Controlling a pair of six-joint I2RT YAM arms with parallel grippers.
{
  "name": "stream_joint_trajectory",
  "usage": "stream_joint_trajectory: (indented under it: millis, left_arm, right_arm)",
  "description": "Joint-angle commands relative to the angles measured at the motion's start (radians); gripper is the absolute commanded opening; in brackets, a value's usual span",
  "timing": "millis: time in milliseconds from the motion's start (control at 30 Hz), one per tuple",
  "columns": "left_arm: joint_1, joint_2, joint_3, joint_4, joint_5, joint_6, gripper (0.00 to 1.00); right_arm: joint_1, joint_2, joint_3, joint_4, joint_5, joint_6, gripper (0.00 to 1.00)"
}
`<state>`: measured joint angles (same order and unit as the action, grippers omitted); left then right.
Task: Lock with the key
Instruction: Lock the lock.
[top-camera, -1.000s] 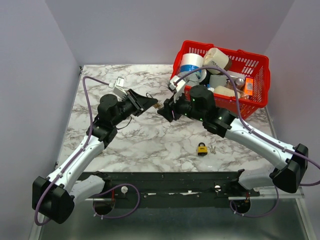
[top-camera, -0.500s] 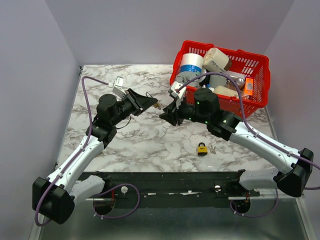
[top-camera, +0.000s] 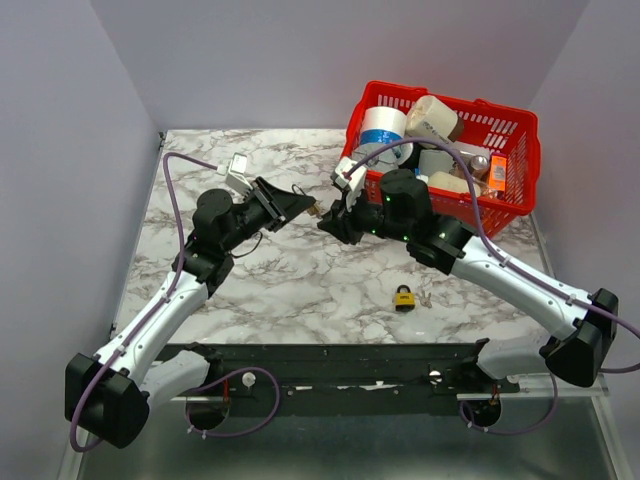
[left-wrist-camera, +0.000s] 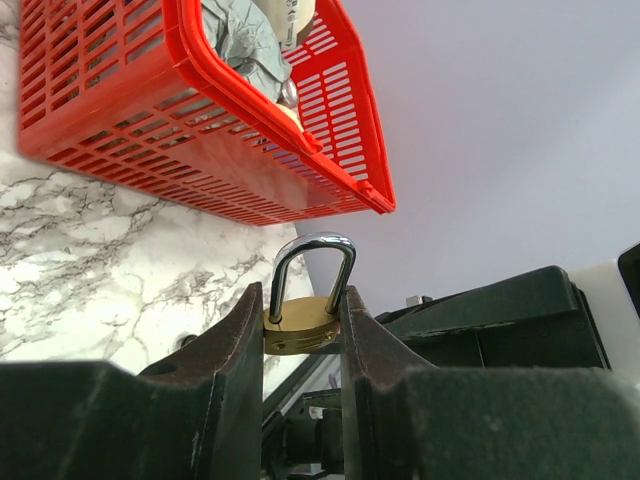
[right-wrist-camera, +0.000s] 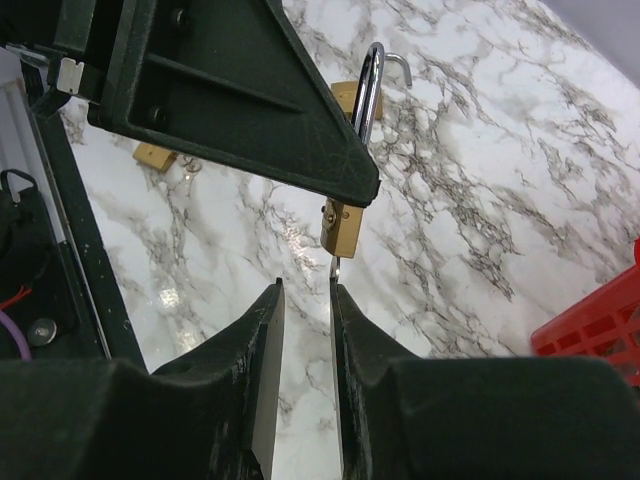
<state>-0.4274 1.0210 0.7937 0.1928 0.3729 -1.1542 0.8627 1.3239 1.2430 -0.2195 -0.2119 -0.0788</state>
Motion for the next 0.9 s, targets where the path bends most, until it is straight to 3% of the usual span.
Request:
stream_joint_trajectory:
  millis: [0, 333, 600, 867]
  left_arm:
    - [-0.022, -0.024, -0.014, 0.053, 0.038, -0.019, 0.00]
    - [-0.031, -0.035, -0.016, 0.025, 0.041, -0.001, 0.00]
    - [-0.007, -0.052, -0.005, -0.018, 0.021, 0.024, 0.00]
    - [-0.010, -0.044, -0.005, -0.013, 0.031, 0.019, 0.00]
  right_arm:
    - [-0.001, 0.024, 0.036, 0.020, 0.039, -0.004, 0.32]
    - [-0.002, 0.038, 0.042, 0.017, 0.051, 0.005, 0.33]
    - [-0.004, -0.074, -0.036, -0.029, -0.004, 0.001, 0.32]
    - [-0.002, -0.028, -0.002, -0.024, -0.012, 0.001, 0.43]
